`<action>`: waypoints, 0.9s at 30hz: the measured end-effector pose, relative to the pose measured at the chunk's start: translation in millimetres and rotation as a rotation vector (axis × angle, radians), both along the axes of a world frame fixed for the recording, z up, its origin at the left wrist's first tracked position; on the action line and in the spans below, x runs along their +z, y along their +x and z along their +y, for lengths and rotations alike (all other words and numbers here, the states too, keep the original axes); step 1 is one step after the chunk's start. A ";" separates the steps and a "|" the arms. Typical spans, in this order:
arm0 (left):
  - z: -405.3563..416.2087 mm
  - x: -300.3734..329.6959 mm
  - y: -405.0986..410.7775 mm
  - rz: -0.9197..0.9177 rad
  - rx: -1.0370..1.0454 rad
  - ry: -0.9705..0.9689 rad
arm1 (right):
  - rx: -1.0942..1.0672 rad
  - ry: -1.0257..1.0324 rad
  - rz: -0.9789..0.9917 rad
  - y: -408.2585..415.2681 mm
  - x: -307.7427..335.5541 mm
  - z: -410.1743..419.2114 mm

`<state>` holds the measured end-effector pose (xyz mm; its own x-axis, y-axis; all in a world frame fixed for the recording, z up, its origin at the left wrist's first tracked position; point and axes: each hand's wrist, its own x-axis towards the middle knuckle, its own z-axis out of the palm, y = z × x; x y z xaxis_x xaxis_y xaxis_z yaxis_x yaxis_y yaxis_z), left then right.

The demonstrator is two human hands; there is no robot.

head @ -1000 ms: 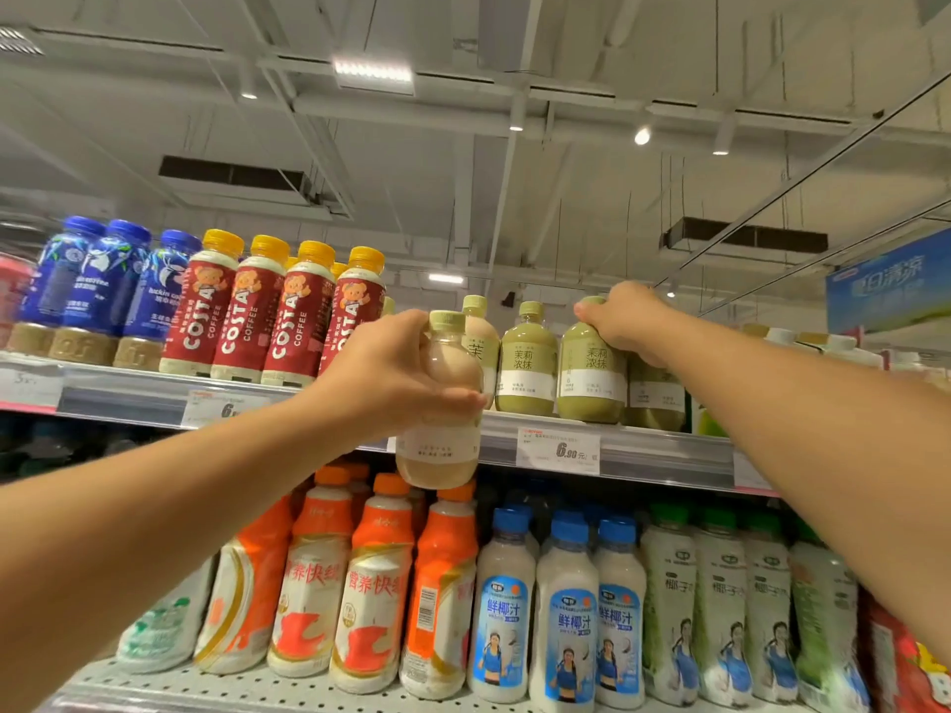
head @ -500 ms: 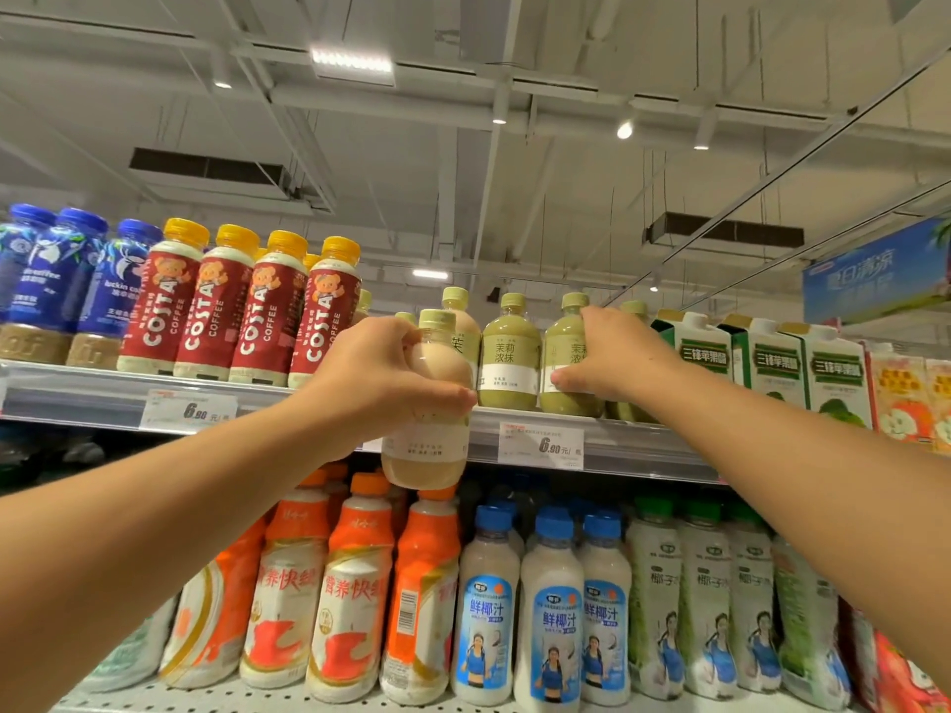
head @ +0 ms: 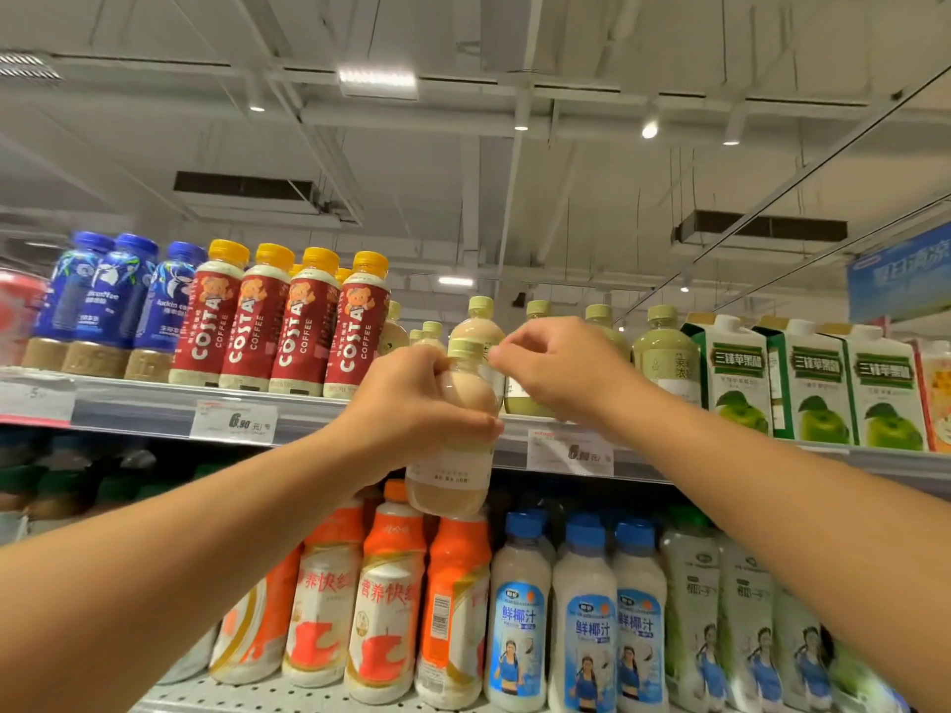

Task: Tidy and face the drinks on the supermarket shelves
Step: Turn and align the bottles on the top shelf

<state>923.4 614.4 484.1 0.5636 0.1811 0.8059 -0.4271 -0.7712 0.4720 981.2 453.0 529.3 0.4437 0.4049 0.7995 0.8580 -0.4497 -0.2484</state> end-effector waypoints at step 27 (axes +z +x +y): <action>157.7 -60.4 -9.2 0.047 0.598 0.795 | -0.106 0.141 0.052 -14.3 76.8 115.1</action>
